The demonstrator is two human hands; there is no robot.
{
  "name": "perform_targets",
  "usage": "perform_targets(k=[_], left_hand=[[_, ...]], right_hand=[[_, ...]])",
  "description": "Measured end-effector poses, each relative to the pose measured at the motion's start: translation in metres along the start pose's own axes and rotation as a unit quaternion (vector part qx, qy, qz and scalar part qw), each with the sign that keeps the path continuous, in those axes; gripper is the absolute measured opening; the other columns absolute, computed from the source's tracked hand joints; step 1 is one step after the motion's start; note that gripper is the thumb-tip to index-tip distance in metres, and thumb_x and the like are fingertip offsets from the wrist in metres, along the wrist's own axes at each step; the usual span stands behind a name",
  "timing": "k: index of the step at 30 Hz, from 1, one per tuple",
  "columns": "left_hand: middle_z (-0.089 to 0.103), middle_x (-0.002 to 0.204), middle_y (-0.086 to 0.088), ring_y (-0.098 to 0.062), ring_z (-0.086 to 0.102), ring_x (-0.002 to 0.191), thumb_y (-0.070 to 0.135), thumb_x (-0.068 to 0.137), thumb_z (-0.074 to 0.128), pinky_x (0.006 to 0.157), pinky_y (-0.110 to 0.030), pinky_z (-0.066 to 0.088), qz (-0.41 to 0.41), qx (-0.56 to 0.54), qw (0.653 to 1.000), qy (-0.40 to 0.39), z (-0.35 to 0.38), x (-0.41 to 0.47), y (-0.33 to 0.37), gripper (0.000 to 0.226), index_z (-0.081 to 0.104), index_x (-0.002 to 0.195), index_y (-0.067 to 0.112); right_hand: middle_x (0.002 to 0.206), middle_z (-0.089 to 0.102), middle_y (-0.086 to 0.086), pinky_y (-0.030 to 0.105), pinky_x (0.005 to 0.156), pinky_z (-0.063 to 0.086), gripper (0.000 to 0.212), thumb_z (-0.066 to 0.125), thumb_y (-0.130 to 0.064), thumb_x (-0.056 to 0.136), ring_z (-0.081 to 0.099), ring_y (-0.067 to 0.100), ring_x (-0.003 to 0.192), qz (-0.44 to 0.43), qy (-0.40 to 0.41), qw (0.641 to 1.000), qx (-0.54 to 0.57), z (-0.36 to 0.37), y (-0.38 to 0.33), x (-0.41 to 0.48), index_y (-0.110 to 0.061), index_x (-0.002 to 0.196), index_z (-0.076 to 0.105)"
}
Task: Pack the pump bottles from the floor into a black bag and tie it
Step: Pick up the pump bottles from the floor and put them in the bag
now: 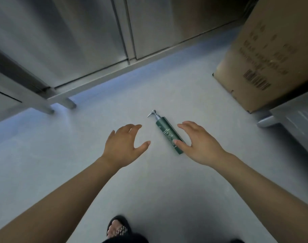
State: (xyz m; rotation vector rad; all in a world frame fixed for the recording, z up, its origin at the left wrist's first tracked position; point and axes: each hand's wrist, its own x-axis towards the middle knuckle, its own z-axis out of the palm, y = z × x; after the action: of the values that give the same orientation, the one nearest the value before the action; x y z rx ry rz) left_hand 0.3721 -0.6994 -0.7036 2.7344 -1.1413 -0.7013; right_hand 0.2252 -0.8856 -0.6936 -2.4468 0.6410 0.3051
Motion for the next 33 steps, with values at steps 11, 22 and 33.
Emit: perform_targets(k=[11,22,33], left_hand=[[0.028,0.154,-0.003,-0.025,0.030,0.139,0.065,0.082,0.044,0.107,-0.048,0.036,0.003,0.030,0.999,-0.014,0.189,0.087,-0.057,0.071,0.031,0.141,0.028],[0.002,0.160,-0.001,-0.025,0.005,0.146,0.073,0.076,0.045,0.111,-0.056,0.024,-0.049,0.038,0.996,-0.063,0.231,0.095,-0.083,0.090,0.009,0.148,0.033],[-0.017,0.158,-0.005,-0.030,-0.006,0.146,0.076,0.075,0.042,0.111,-0.050,0.024,-0.041,0.068,0.994,-0.069,0.267,0.090,-0.091,0.099,-0.008,0.147,0.031]], right_hand=[[0.154,0.021,0.001,0.040,0.104,0.037,0.064,0.049,-0.049,0.089,0.030,0.023,0.136,0.023,0.035,0.999,-0.015,0.147,0.094,0.082,-0.020,0.143,0.030],[0.153,0.023,0.003,0.043,0.102,0.038,0.068,0.053,-0.043,0.089,0.032,0.026,0.134,0.033,0.038,0.999,-0.021,0.164,0.109,0.102,-0.022,0.146,0.024],[0.151,0.026,0.000,0.039,0.097,0.043,0.067,0.053,-0.033,0.091,0.039,0.024,0.129,0.043,0.025,0.999,-0.006,0.205,0.119,0.091,-0.024,0.148,0.018]])
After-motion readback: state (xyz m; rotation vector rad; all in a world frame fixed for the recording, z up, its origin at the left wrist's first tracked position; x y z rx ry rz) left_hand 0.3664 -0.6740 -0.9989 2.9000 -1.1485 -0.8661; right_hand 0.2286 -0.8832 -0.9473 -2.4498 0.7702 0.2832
